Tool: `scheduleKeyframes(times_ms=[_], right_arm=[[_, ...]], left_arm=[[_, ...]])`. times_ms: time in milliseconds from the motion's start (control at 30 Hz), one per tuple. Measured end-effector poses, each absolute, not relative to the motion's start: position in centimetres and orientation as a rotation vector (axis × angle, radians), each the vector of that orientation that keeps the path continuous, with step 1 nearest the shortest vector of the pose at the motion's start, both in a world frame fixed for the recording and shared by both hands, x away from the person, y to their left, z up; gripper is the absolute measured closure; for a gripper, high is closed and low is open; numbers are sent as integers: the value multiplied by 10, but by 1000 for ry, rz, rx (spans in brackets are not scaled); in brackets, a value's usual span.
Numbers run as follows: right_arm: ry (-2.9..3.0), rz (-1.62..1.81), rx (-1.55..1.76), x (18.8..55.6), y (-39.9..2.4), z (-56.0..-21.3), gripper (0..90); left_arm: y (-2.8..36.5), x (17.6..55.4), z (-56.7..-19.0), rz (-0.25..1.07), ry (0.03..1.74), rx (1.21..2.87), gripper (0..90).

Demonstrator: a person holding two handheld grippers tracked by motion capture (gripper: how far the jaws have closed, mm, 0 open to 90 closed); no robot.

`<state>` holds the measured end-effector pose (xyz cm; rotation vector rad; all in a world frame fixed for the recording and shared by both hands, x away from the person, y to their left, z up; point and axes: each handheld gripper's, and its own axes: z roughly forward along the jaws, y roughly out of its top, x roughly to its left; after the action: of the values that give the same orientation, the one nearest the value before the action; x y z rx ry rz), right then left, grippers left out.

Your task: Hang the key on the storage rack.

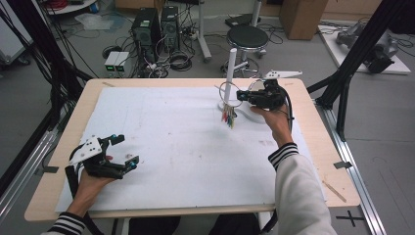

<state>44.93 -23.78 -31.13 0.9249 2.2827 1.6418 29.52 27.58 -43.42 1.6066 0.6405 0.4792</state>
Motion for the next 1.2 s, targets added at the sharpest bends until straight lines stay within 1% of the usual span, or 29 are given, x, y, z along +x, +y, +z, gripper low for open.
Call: scheduleKeyframes(times_ms=[300, 633, 1200], right_arm=[[2235, 1601, 984, 458, -237, -318, 879], [2198, 1571, 1057, 468, -236, -327, 878], [2152, 1529, 1197, 483, -233, -344, 878]], left_arm=[[280, 288, -448, 523, 653, 1564, 17], [282, 285, -450, 555, 652, 1528, 17], [281, 285, -451, 557, 676, 1524, 17]])
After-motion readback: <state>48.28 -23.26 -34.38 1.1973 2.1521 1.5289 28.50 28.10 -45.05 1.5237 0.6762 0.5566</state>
